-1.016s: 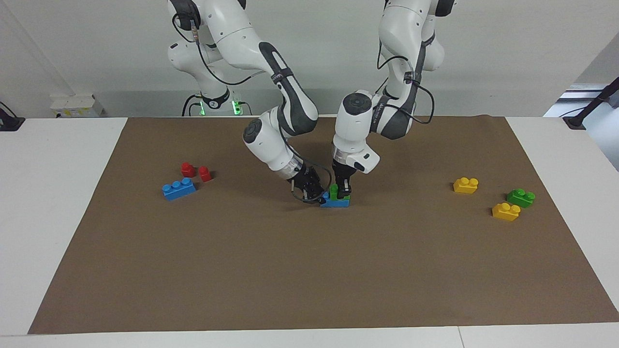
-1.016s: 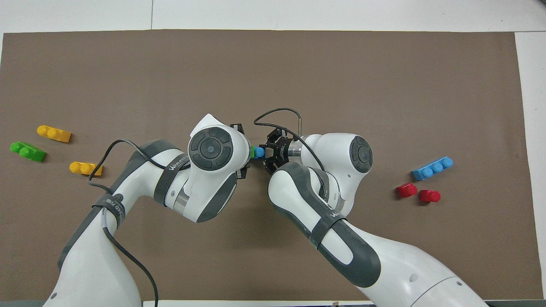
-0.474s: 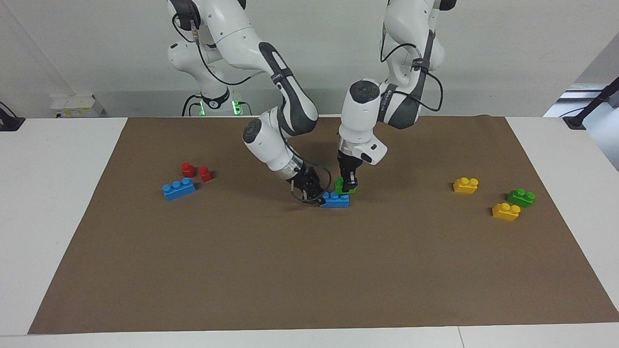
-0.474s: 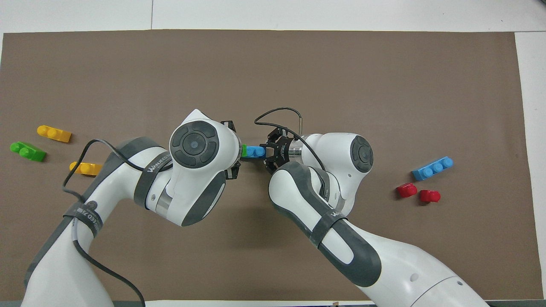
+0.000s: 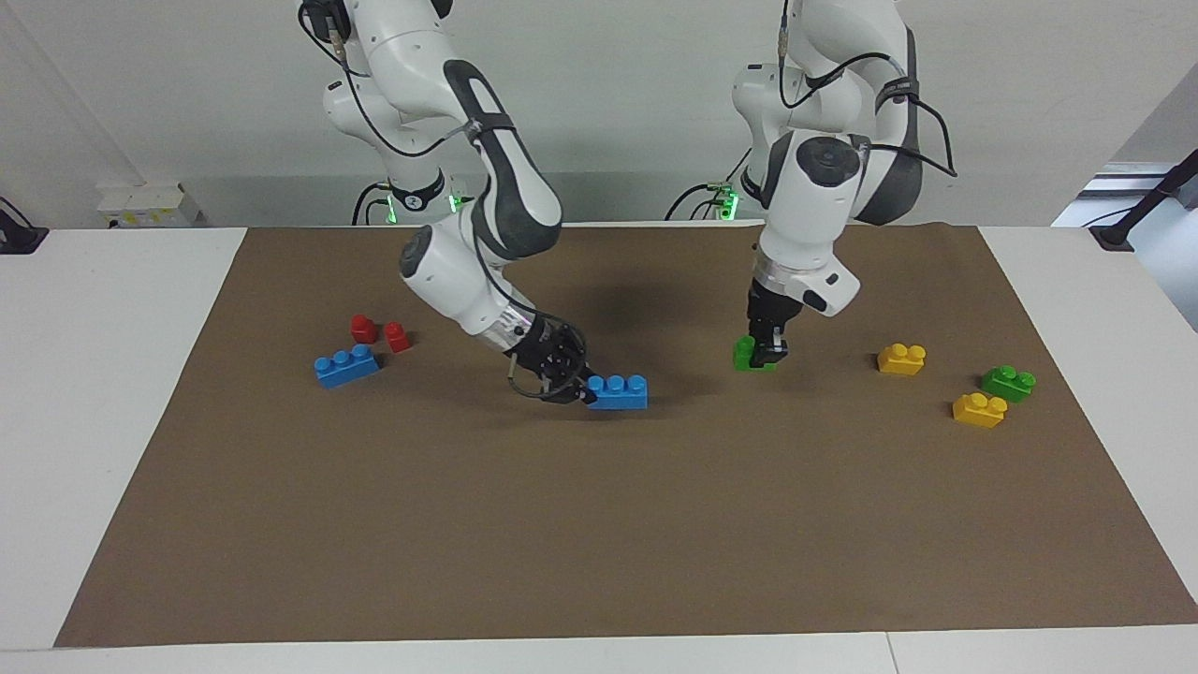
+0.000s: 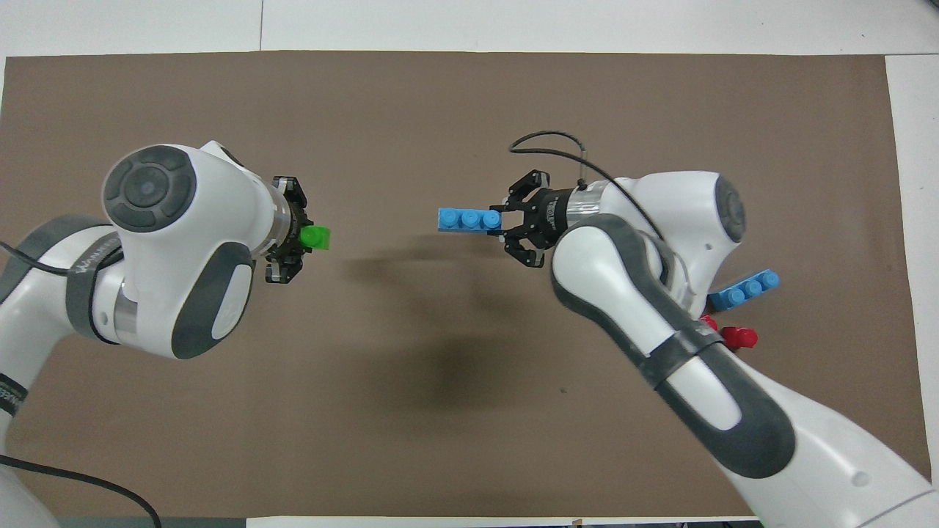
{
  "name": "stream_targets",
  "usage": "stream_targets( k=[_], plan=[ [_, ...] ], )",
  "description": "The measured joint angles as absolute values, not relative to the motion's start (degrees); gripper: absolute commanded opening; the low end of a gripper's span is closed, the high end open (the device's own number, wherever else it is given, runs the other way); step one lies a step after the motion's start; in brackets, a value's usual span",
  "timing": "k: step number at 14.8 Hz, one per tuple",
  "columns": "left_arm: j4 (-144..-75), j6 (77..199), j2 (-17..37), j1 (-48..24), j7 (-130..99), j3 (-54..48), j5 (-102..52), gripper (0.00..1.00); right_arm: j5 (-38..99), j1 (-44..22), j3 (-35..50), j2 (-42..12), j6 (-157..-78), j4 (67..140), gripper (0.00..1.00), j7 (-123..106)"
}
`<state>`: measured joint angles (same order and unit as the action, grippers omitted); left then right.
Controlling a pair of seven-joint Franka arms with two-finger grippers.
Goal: Remove green block with left arm and hold with right
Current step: 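Lower green brick with the left gripper while the right gripper lowers blue brick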
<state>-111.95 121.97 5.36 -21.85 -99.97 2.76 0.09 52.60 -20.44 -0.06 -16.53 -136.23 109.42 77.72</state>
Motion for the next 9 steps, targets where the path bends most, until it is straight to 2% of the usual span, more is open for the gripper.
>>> stream_targets(
  k=[3,5,9],
  plan=[
    [-112.11,121.86,5.37,-15.26,-87.71,2.85,-0.08,0.00,46.84,-8.55,-0.40,-11.26,-120.49,109.13,0.00,70.52],
    [-112.13,121.86,5.47,-10.80,-79.77,2.88,-0.73,0.00,45.48,-1.09,-0.53,-10.23,-113.20,109.20,0.00,63.24],
    [-112.18,124.43,7.71,-4.23,-68.76,2.94,-1.78,0.00,40.44,7.48,-0.54,-11.30,-110.31,110.32,0.00,55.22]
  ],
)
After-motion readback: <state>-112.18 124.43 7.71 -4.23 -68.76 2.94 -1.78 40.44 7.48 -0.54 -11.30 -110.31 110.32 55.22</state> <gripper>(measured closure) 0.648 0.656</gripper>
